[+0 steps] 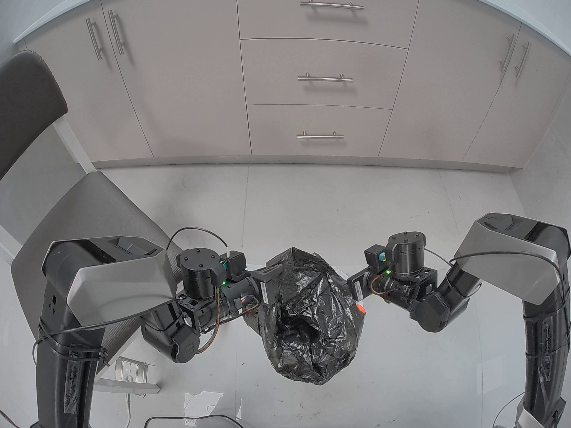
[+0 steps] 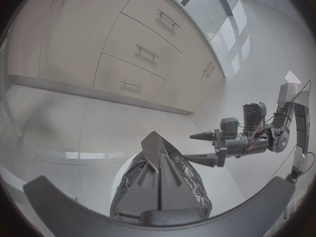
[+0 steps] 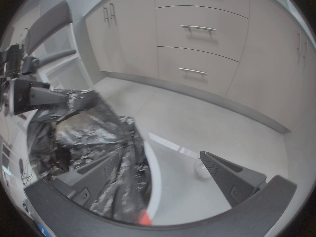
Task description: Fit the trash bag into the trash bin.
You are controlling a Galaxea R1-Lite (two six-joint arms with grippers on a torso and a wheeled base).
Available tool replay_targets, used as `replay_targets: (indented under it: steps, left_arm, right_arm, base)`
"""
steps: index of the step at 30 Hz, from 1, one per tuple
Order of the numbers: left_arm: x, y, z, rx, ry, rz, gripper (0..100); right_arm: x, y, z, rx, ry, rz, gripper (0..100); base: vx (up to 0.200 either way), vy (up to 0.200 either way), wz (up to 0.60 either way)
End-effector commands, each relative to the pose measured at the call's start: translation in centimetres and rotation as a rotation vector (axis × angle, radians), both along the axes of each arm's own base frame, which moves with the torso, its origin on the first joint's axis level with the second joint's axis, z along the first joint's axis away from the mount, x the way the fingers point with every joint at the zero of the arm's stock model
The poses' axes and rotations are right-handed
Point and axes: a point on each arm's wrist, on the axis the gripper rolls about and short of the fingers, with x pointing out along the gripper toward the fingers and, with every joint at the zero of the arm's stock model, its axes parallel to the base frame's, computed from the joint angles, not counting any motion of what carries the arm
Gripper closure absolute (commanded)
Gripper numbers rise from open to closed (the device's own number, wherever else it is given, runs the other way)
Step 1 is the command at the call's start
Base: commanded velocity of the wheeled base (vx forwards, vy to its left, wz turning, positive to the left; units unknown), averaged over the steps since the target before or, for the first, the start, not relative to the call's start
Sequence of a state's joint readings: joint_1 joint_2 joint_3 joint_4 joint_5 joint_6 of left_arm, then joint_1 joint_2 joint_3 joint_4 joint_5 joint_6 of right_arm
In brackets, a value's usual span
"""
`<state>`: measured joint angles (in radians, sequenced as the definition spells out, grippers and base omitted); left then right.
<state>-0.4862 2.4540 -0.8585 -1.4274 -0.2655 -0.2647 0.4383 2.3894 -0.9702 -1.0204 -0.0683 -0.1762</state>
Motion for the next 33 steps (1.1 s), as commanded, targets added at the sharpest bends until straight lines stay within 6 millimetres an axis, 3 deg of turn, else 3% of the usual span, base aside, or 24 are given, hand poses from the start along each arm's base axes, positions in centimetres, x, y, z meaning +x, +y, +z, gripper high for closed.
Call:
replay_targets:
  steps: [1,8,14,22,33]
  left_arm:
    - [0.0,-0.1,0.1,-0.003,-0.001,-0.001,100]
    - [-0.5,-0.7,0.4,-0.018,-0.025,-0.021,100]
    - [-1.0,-1.3,1.2,-0.032,-0.047,-0.038,100]
    - [-1.5,-1.6,1.7,-0.036,-0.055,-0.051,100]
    - [-1.3,-1.6,1.0,-0.029,-0.043,-0.048,100]
  right_arm:
    - [-1.7,1.1,1.0,0.006,0.005,0.064,0]
    - [-0.1,2.0,-1.9,-0.011,0.029,0.055,0]
    - [1.8,1.5,-4.1,-0.028,0.028,-0.011,0]
    - [3.0,0.3,-3.4,-0.019,-0.002,-0.058,0]
    - [3.8,-1.2,-2.7,-0.010,-0.023,-0.103,0]
  base:
    - [0.000,0.000,0.00]
    - [0.000,0.000,0.00]
    - [0.000,0.000,0.00]
    - [0.000,0.000,0.00]
    - [0.000,0.000,0.00]
